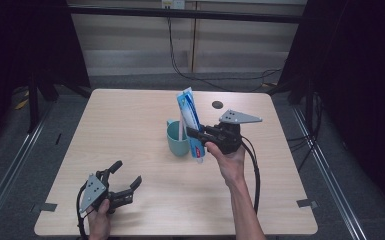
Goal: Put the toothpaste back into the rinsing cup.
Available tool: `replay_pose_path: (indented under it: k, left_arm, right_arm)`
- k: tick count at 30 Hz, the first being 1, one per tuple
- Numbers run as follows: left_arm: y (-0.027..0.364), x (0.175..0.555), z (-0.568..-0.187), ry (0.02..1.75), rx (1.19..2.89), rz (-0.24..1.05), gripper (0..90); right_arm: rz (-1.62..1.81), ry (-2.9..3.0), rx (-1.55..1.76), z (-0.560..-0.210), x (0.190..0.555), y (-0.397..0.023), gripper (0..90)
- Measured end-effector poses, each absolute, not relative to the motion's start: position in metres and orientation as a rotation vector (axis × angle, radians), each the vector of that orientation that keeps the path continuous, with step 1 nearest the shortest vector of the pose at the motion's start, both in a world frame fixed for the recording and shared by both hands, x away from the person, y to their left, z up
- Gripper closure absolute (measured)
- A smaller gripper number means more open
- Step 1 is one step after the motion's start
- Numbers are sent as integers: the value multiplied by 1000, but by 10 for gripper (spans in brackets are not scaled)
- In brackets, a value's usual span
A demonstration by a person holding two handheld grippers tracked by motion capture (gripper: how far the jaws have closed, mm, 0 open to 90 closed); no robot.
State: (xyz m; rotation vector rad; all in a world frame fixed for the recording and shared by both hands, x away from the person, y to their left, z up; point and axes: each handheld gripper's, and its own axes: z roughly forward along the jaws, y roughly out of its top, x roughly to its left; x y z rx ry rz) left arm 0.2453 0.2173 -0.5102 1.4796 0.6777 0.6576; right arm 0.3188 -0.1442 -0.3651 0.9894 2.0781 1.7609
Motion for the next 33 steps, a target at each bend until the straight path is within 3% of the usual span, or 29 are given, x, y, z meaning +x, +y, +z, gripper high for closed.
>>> replay_pose_path:
  k: [33]
  left_arm:
    - [217, 245, -510, 677, 1478, 655, 157]
  right_arm:
    - [1841, 1912, 971, -351, 346, -143, 722]
